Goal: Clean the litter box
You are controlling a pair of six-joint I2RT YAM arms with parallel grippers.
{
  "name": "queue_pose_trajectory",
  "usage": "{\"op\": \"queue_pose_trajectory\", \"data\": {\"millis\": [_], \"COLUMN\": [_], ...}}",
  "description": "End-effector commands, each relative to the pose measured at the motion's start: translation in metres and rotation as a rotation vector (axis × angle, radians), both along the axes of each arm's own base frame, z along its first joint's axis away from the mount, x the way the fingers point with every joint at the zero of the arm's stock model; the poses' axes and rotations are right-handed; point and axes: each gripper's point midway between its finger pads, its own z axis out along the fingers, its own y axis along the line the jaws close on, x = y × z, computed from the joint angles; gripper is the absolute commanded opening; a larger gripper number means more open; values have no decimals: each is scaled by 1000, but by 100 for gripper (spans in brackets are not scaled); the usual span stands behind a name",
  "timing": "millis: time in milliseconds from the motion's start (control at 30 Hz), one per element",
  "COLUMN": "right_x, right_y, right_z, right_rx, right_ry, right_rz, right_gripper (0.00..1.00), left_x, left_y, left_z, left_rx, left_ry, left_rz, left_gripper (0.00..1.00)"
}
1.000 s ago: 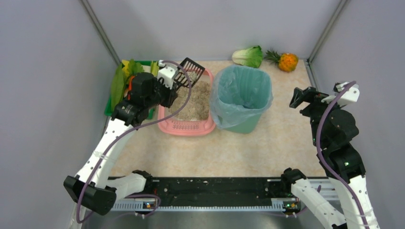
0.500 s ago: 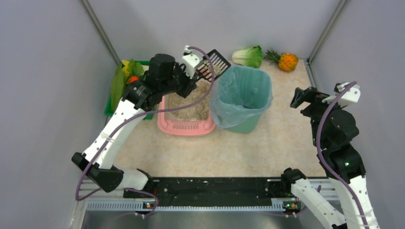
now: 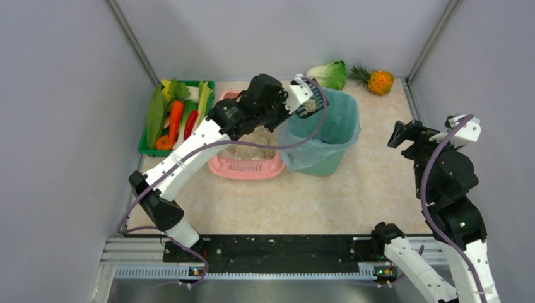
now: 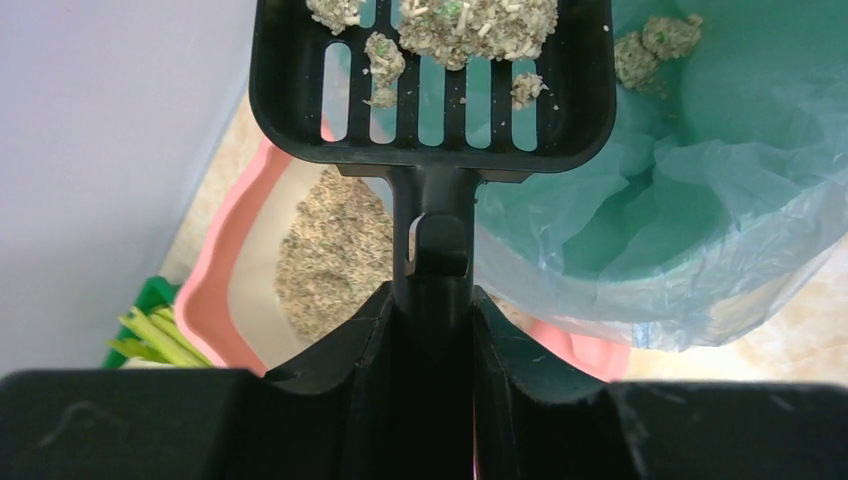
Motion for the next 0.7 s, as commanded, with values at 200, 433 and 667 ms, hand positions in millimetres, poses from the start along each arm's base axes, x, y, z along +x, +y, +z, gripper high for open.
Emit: {"op": "queue_pose_trajectory", "data": {"millis": [200,433,667], "right_x": [-13,-13,-17], "right_y": [-12,-15,-18], "right_z": [16,15,16], "right_rx": [-15,-25,-30], "right_ry": [-40,-36,-45], "right_rz": [-44,-54,-67], "right_gripper": [87,88,88], "left_x": [9,16,18], "left_y": [-26,-39,-46], "left_z": [9,17,15], "left_rx": [266,450,647], "left_ry": [-282,-498,-708], "left_rz": [-82,-116,-224], "left_gripper": [0,0,0]}}
